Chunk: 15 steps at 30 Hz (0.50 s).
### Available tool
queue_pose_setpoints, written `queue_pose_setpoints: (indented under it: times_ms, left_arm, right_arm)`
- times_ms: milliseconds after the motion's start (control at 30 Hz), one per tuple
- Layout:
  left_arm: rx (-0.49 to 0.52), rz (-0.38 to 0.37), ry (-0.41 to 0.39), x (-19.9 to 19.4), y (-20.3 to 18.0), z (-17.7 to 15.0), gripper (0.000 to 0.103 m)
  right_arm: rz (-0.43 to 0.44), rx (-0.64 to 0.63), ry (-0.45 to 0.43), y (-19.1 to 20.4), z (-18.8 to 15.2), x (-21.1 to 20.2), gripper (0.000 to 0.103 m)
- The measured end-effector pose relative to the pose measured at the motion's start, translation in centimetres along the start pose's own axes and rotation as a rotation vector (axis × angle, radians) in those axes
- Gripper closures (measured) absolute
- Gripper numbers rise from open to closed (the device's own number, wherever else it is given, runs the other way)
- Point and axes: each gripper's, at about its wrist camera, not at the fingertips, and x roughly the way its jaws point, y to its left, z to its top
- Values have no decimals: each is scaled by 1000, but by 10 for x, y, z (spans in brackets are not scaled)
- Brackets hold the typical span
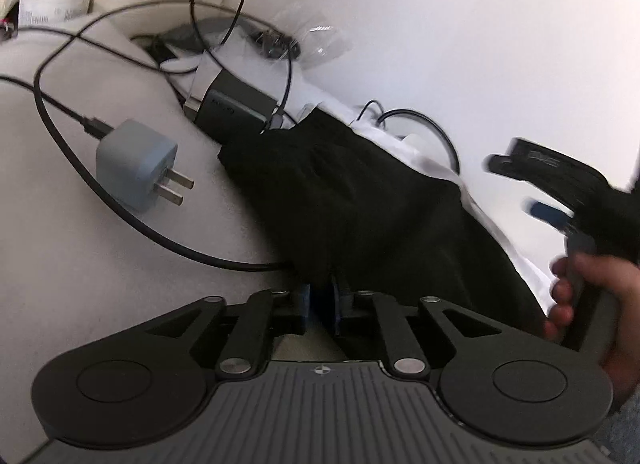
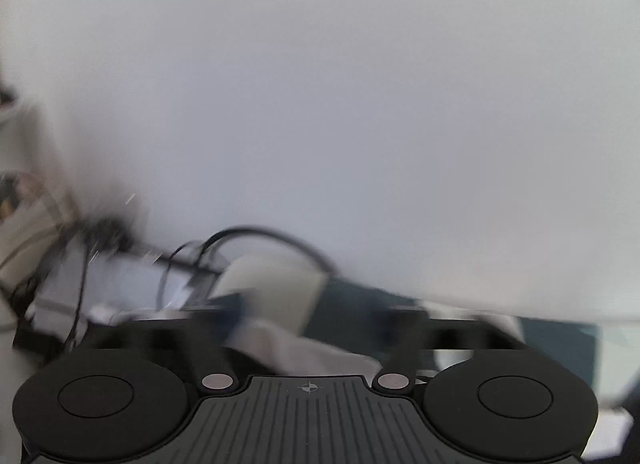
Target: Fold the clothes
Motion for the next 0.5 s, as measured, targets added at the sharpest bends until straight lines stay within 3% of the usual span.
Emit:
queue_pose_setpoints:
  times_ms: [67, 133, 200, 267, 367, 433, 500]
  left_arm:
    - [50, 26, -28, -11, -5, -4, 85]
    - [95, 34, -39, -20, -12, -5, 85]
    - [139, 38, -49, -28, -24, -4, 85]
    - [227, 35, -79, -31, -47, -4, 85]
    - [340, -19, -113, -32, -87, -7, 85]
    - [386, -67, -116, -28, -112, -12, 84]
    - [417, -94, -104, -21, -132, -17, 84]
  right_arm:
    - [-16, 69, -1, -28, -4, -24, 48]
    - [-40, 139, 48, -63, -7, -50, 58]
    - [-55, 191, 34, -107, -16, -81, 55]
    - [-124, 201, 36, -153, -27, -103, 50]
    - [-285, 158, 138, -216, -45, -115, 54]
    - [-373, 199, 215, -255, -61, -116, 54]
    - [-448, 262, 238, -282, -74, -118, 52]
